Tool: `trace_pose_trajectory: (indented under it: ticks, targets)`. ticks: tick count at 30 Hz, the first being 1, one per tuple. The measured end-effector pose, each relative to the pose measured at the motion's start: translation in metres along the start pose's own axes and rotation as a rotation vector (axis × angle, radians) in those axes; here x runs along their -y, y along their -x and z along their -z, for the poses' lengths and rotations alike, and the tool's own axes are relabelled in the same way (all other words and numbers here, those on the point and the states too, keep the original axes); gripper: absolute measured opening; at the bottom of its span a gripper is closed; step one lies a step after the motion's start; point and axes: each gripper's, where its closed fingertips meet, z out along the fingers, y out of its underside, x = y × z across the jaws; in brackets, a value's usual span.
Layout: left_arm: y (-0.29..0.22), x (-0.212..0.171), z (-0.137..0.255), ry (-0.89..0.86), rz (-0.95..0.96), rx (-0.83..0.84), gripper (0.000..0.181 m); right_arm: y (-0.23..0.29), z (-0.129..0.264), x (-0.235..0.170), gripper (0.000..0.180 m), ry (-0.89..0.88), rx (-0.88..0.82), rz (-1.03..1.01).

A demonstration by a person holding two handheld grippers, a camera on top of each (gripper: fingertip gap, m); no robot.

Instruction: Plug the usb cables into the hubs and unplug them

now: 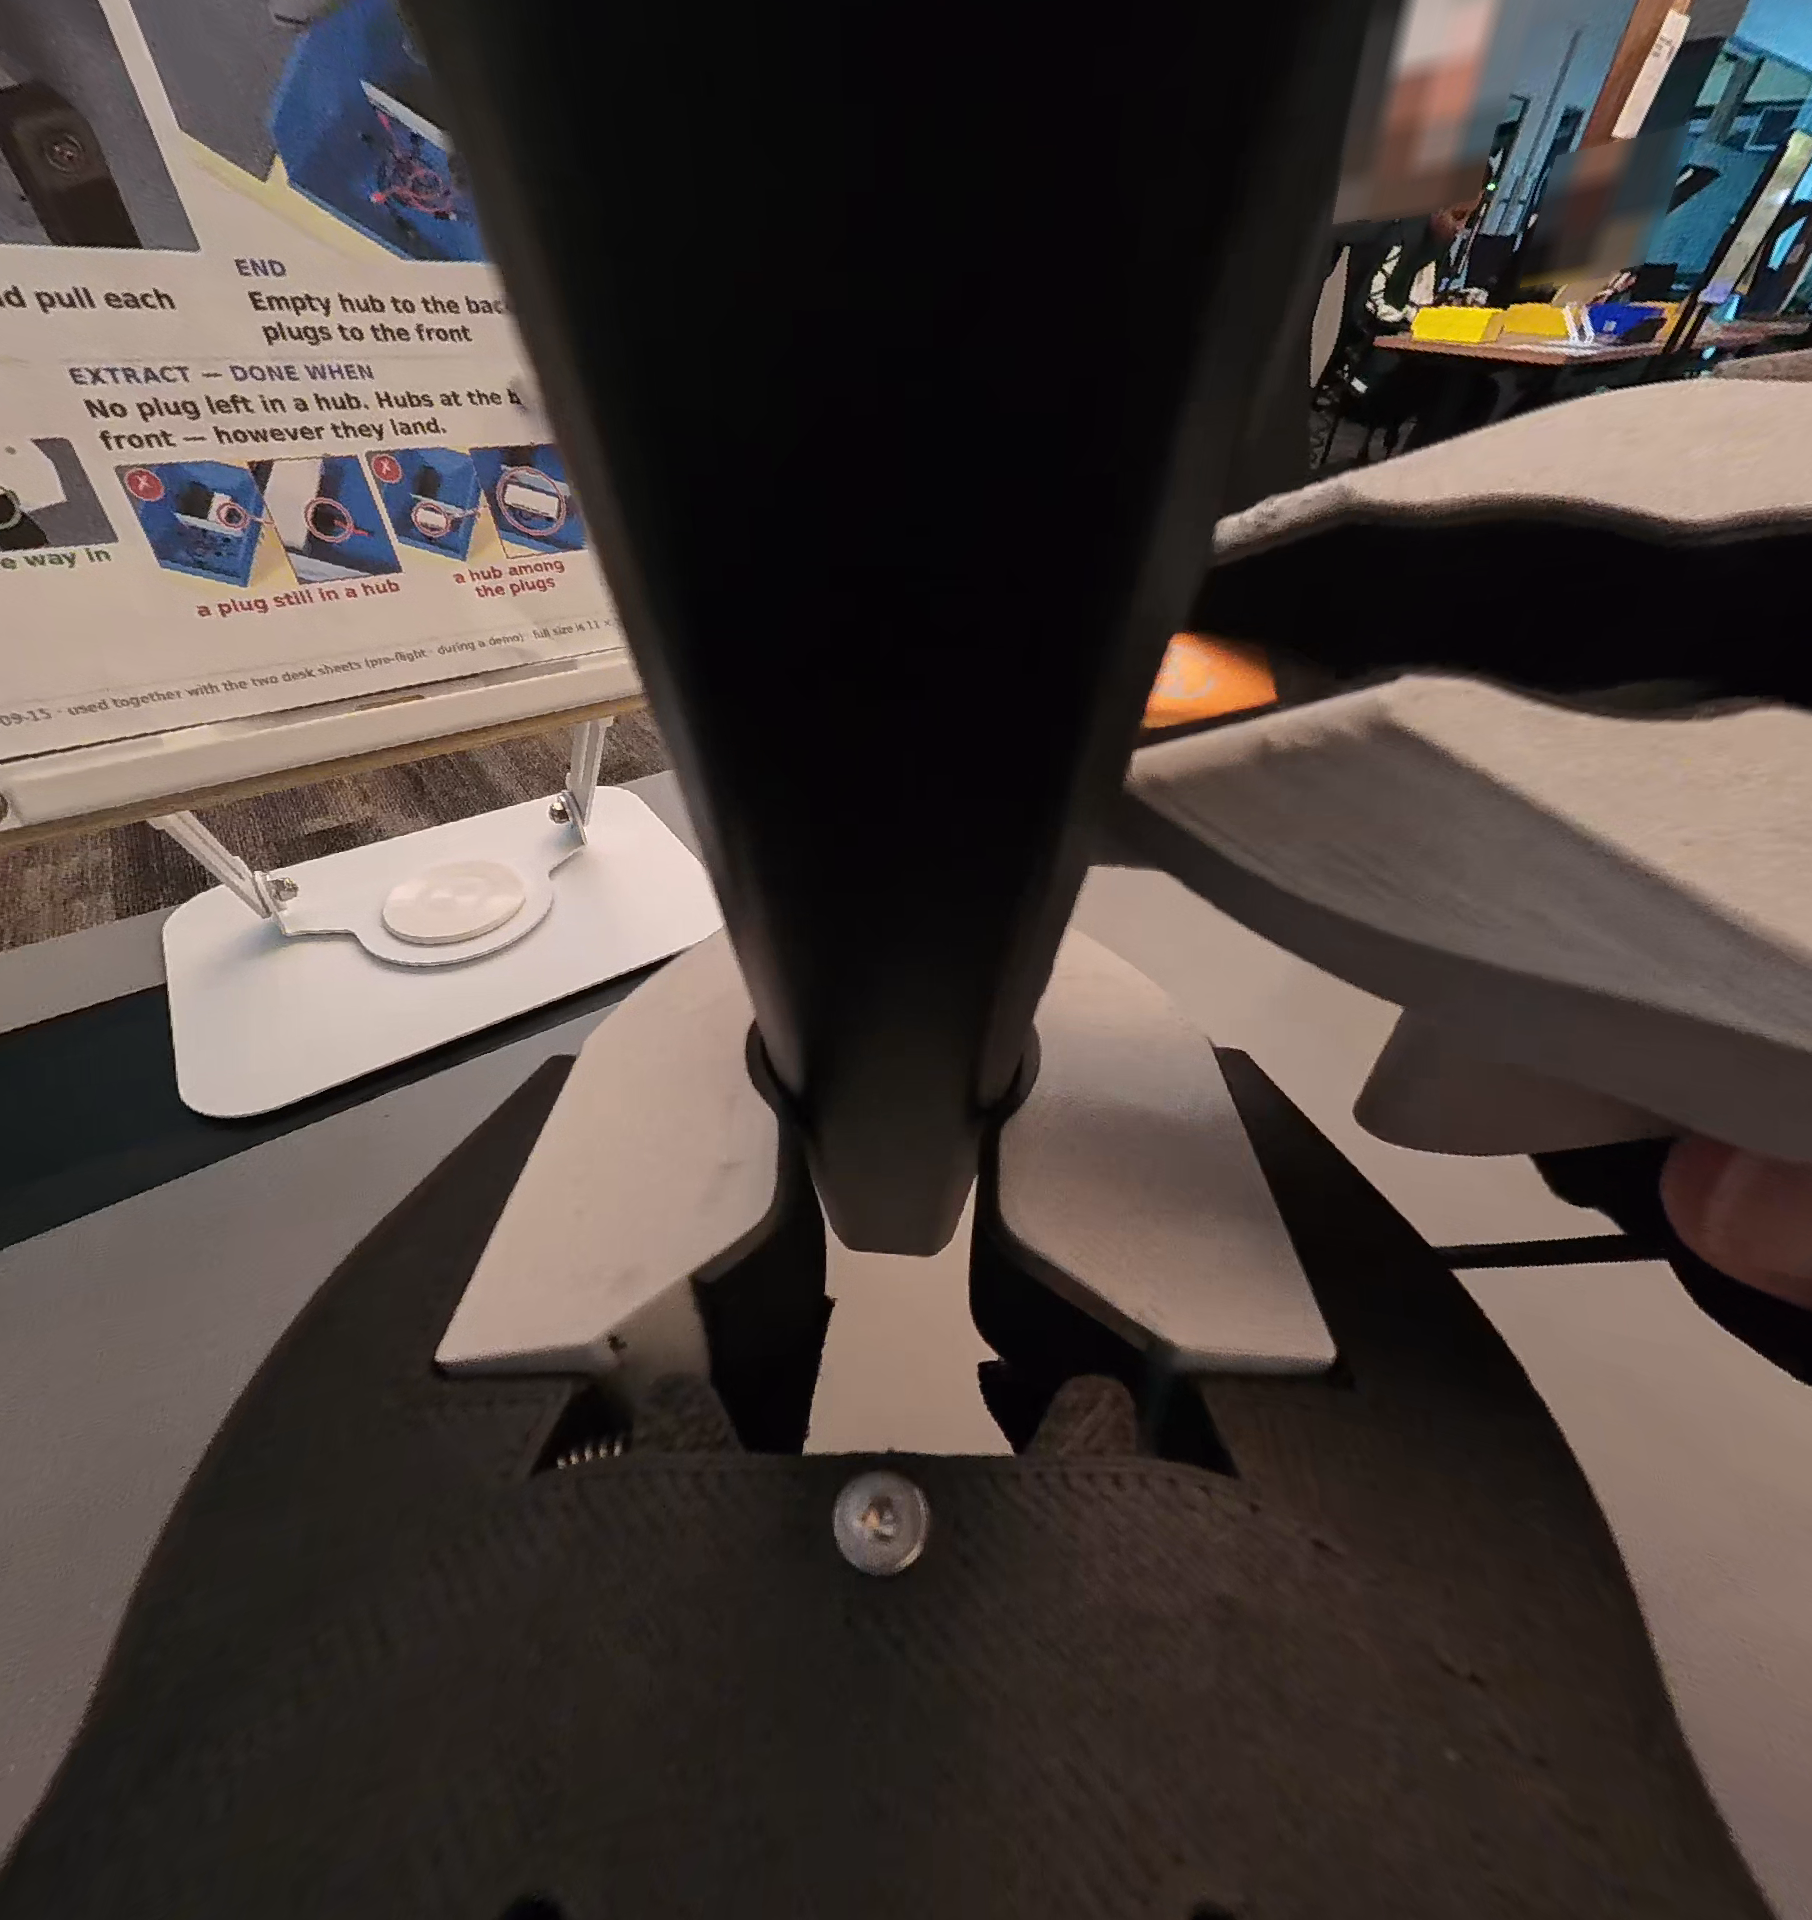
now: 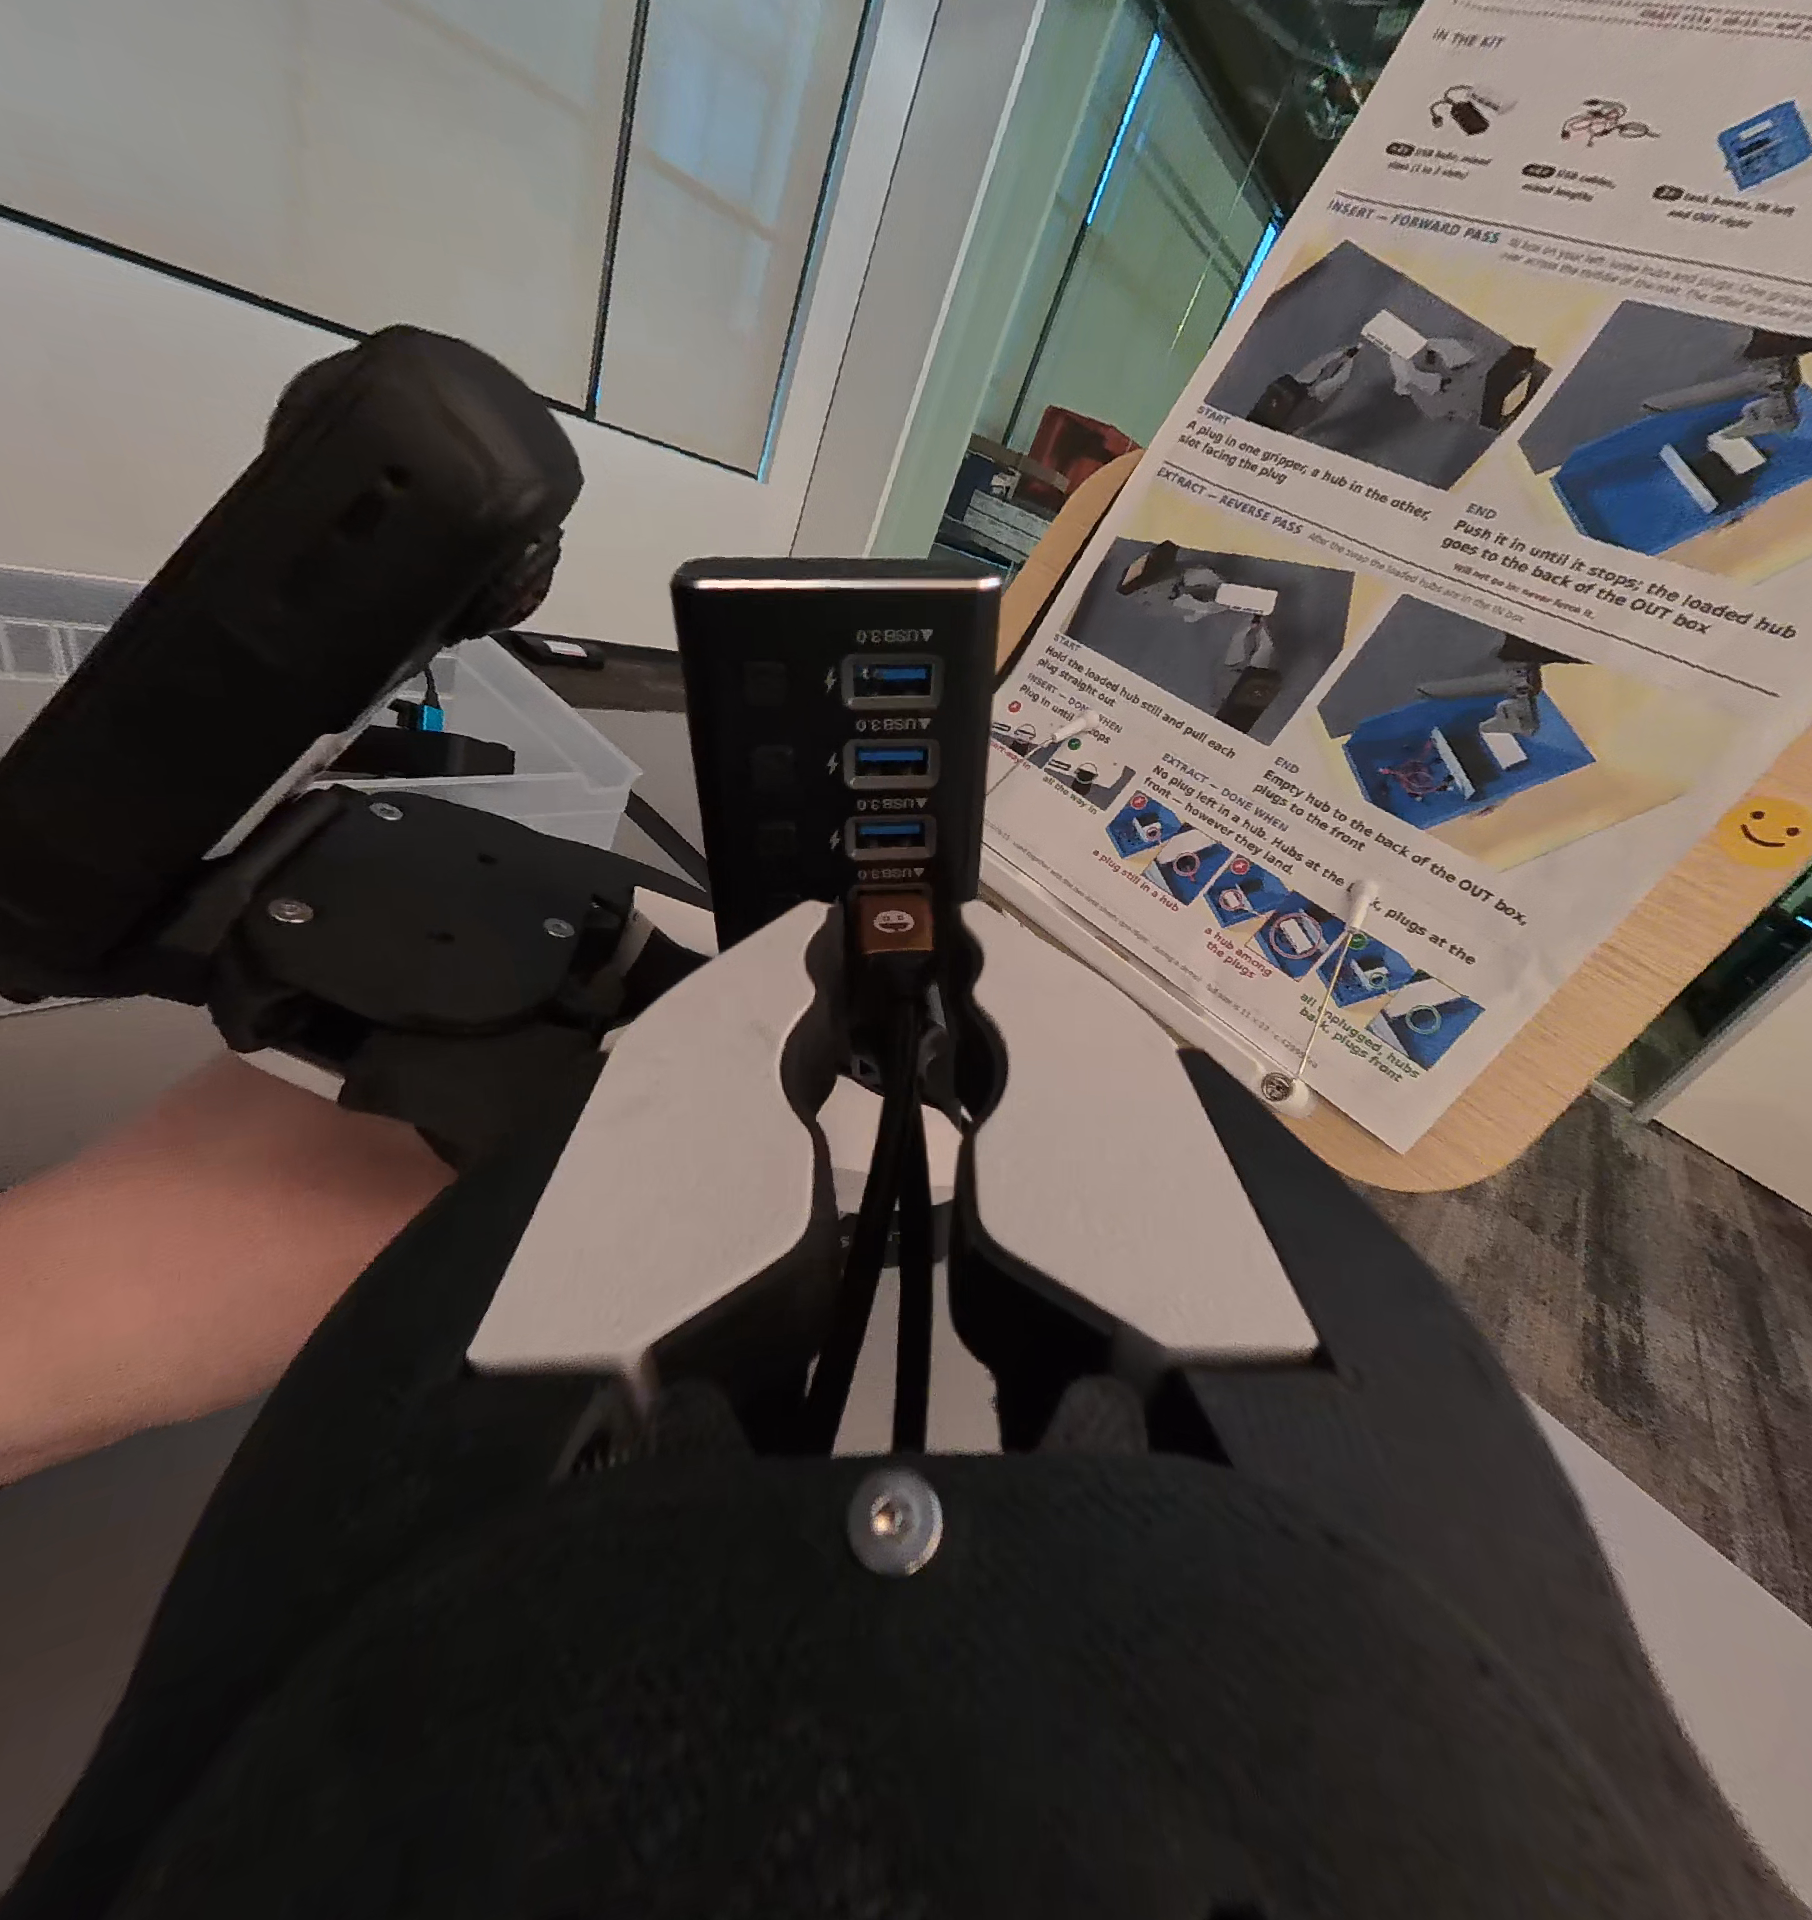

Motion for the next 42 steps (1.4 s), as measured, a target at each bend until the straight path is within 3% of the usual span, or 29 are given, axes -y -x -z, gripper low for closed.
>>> trace_pose_trajectory:
  ticks: [17,24,33,39,42]
  targets:
    - [0.003,-0.003,-0.001,0.027,0.001,-0.007,0.030,0.000,-0.001,-0.005,0.016,0.034,-0.028,0.012]
    - [-0.004,0.004,0.002,0.026,-0.032,-0.048,0.030,-0.002,0.006,0.002,0.016,0.016,0.073,-0.060]
    - [0.007,0.010,0.007,0.034,-0.017,-0.007,0.031,0.001,0.001,0.010,0.016,0.004,-0.062,-0.058]
    - [0.009,0.011,0.009,0.027,-0.025,-0.028,0.032,0.004,0.000,0.012,0.016,0.010,0.010,-0.046]
    - [0.035,0.014,0.016,0.001,0.226,-0.076,0.030,-0.001,0.014,0.025,0.016,-0.039,0.040,-0.077]
